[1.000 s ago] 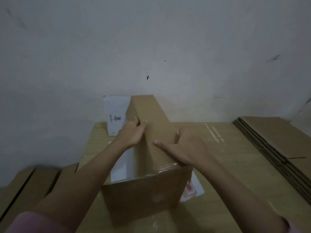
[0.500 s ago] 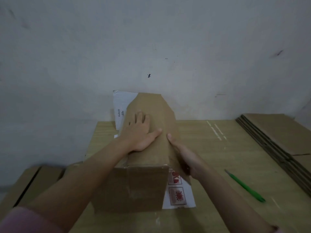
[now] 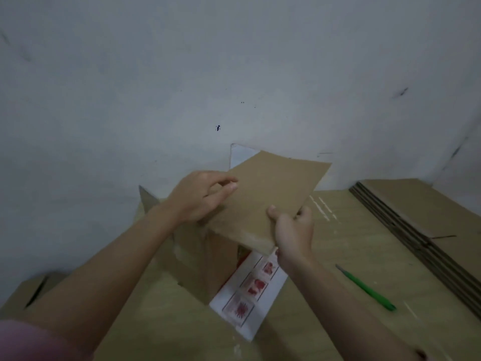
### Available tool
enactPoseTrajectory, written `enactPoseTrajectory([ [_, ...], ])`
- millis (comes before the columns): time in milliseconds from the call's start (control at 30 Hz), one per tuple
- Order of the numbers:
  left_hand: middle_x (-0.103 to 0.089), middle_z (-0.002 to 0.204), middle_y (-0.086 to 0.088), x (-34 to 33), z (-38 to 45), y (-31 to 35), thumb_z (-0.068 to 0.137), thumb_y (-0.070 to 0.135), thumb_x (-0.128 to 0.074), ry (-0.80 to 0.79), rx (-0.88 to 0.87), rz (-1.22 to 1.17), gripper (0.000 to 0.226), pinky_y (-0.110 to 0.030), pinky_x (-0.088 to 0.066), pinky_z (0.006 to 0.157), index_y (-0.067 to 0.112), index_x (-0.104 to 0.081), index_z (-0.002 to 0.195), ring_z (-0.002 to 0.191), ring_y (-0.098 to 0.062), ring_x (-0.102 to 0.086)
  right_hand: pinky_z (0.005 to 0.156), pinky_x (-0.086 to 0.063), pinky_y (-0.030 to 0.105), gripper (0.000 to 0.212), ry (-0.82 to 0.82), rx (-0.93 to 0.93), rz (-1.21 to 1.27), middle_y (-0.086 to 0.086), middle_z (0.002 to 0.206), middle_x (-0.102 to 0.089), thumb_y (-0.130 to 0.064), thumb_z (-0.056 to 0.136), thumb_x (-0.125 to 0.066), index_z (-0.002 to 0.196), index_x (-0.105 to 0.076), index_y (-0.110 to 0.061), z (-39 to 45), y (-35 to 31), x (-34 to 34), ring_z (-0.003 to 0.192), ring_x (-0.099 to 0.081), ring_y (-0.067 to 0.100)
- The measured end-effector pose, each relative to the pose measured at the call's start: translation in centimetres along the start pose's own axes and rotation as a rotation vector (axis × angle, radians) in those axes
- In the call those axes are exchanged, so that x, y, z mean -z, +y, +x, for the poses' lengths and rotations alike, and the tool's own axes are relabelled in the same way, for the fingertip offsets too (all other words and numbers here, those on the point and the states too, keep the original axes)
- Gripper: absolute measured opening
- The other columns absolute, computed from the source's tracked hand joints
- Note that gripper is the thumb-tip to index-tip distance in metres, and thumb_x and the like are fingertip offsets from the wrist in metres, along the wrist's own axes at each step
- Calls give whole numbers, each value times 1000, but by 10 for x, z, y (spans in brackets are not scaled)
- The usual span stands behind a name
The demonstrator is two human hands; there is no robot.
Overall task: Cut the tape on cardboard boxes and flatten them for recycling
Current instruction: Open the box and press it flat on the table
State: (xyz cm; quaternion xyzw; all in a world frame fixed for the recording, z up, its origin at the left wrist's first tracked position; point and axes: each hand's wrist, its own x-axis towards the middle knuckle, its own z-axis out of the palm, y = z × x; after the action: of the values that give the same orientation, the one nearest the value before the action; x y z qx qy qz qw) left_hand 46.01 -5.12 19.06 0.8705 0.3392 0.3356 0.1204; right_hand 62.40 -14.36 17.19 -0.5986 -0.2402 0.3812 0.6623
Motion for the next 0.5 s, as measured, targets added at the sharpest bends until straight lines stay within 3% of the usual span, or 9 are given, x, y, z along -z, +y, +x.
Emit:
enactPoseTrajectory([
  [67, -66, 113, 11, 4, -11, 4, 86, 53, -41, -75, -48, -171, 49, -30, -47, 93, 24, -63, 119, 107, -3, -60, 80, -54, 39, 21, 10, -17, 40, 8, 108, -62, -4, 85, -54, 98, -50, -21, 11, -12, -9, 89, -61, 21],
  [133, -62, 123, 11, 1, -24, 6, 86, 56, -42, -136, -127, -178, 51, -25, -44, 93, 29, -55, 128, 114, -1, -55, 66, -54, 34, 6, -53, -9, 95, 11, 107, -60, -17, 93, -50, 97, -45, -18, 16, -27, -17, 84, -61, 23],
  [233, -62, 105, 12, -14, -36, 11, 93, 53, -37, -4, -144, -109, 44, -5, -36, 79, 23, -55, 120, 93, 12, -52, 53, -53, 31, 31, -229, 72, 101, 13, 94, -54, -40, 100, -37, 110, -41, -11, 18, -40, -30, 63, -59, 22],
  [300, -66, 101, 1, -22, -37, 16, 98, 38, -37, 141, -47, -128, 41, 1, -34, 73, 9, -59, 117, 84, 6, -51, 63, -55, 35, 23, -301, 110, 77, 9, 90, -52, -32, 102, -33, 109, -43, -13, 18, -31, -36, 65, -58, 21],
  [367, -66, 111, -13, -25, -35, 20, 96, 31, -35, 173, 65, -144, 46, 5, -34, 74, -2, -60, 116, 93, -8, -54, 82, -52, 38, 11, -269, 132, -91, 6, 100, -54, -18, 100, -38, 109, -44, -16, 18, -12, -35, 89, -59, 21],
  [433, -65, 113, -15, -29, -32, 23, 93, 33, -33, 131, 121, -143, 52, 3, -36, 68, -5, -61, 114, 91, -13, -55, 83, -48, 27, 23, -260, 181, -298, 2, 110, -54, -10, 94, -45, 116, -45, -15, 18, 4, -32, 106, -55, 20],
  [500, -67, 105, -17, -30, -27, 24, 91, 35, -32, 132, 143, -137, 53, -1, -37, 59, -5, -62, 108, 79, -14, -55, 84, -44, 22, 22, -317, 347, -585, -2, 114, -51, -17, 95, -44, 117, -46, -16, 12, 11, -28, 108, -49, 15],
])
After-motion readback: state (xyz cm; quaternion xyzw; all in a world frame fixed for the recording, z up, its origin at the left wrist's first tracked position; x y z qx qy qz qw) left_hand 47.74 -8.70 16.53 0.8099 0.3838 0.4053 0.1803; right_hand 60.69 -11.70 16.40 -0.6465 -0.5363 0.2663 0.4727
